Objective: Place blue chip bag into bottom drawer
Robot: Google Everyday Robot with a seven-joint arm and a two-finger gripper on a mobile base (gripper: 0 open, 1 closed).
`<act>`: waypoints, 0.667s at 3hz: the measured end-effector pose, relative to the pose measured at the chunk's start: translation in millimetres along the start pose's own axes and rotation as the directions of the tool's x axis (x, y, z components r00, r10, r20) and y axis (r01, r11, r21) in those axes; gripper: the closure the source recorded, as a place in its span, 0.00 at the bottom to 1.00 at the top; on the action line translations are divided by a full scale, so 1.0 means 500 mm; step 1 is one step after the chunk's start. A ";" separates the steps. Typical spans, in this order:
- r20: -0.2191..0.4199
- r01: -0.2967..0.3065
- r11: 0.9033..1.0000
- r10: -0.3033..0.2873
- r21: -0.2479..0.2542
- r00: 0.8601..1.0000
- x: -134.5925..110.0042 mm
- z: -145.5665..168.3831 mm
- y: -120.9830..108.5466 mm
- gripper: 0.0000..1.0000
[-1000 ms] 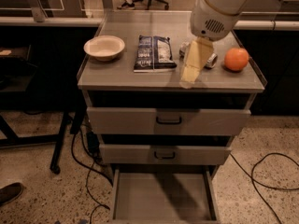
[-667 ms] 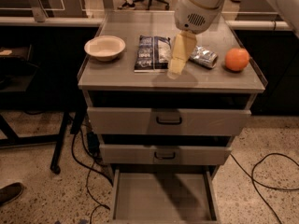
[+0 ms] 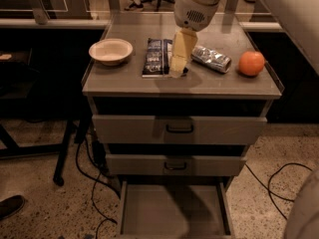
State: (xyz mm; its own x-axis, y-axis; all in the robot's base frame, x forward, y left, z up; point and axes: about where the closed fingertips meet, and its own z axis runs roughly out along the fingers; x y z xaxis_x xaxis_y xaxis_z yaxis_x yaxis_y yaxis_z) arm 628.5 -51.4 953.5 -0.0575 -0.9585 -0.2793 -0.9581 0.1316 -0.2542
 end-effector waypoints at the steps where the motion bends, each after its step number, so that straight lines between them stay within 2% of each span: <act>1: 0.000 0.000 1.000 0.000 0.000 1.000 0.000 0.000 0.000 0.00; 2: -0.004 -0.018 1.000 0.018 0.012 1.000 -0.009 0.028 -0.053 0.00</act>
Offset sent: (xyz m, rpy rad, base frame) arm 0.0930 0.0097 -0.0111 -0.0032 -0.0135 -0.0705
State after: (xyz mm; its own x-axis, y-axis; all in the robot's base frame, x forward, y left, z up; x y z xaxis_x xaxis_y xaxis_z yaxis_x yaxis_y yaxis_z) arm 658.2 -46.8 948.5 -0.0760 -0.9568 -0.2806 -0.9534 0.1521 -0.2605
